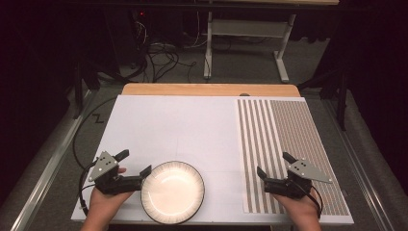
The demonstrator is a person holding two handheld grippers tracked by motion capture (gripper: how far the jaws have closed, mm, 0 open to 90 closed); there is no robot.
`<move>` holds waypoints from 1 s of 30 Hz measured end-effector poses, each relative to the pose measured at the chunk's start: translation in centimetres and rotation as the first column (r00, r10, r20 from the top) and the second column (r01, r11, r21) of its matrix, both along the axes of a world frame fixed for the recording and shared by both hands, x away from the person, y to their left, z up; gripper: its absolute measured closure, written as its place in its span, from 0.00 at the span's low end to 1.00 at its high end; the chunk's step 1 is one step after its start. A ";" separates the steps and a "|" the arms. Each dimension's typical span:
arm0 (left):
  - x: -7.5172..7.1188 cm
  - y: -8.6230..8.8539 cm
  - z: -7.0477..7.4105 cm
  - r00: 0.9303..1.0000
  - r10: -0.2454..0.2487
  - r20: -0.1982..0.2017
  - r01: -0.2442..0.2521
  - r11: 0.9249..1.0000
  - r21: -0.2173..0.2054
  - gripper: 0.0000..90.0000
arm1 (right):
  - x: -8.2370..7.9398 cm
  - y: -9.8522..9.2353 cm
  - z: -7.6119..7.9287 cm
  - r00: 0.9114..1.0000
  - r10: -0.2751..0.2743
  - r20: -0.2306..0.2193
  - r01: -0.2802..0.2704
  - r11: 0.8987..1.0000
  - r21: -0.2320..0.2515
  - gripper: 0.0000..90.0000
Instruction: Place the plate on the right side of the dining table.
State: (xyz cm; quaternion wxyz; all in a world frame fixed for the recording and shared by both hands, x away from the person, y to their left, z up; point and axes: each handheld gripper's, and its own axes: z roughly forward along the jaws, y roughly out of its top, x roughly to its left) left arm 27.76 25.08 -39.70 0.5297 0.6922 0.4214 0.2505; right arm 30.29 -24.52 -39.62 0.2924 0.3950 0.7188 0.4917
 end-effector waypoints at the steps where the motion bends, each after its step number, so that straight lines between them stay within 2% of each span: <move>1: 0.0 0.0 0.0 1.000 0.000 0.000 0.000 1.000 0.000 0.03 | 0.0 0.0 0.0 1.000 0.000 0.000 0.000 1.000 0.000 0.01; 2: 0.0 0.1 0.1 1.000 0.011 -0.002 -0.011 1.000 -0.006 0.04 | -0.1 0.3 0.1 1.000 0.000 0.002 0.000 1.000 -0.016 0.01; 9: 0.2 0.3 0.1 1.000 0.009 -0.007 -0.009 1.000 -0.020 0.05 | -0.4 1.4 1.1 1.000 0.002 0.030 -0.001 1.000 -0.016 0.01; 17: 0.2 0.0 0.2 1.000 0.000 0.000 0.000 1.000 -0.015 0.05 | -0.1 2.8 1.7 1.000 0.009 0.021 -0.009 1.000 -0.005 0.01; 24: 0.1 -0.1 0.3 1.000 -0.001 0.004 0.001 1.000 -0.021 0.05 | 0.4 5.3 2.4 0.998 0.064 -0.003 -0.064 0.997 -0.032 0.01; 30: 0.1 -0.2 0.3 1.000 0.001 0.008 -0.001 1.000 -0.029 0.04 | 0.9 7.2 2.6 0.994 0.105 -0.011 -0.105 0.994 -0.032 0.01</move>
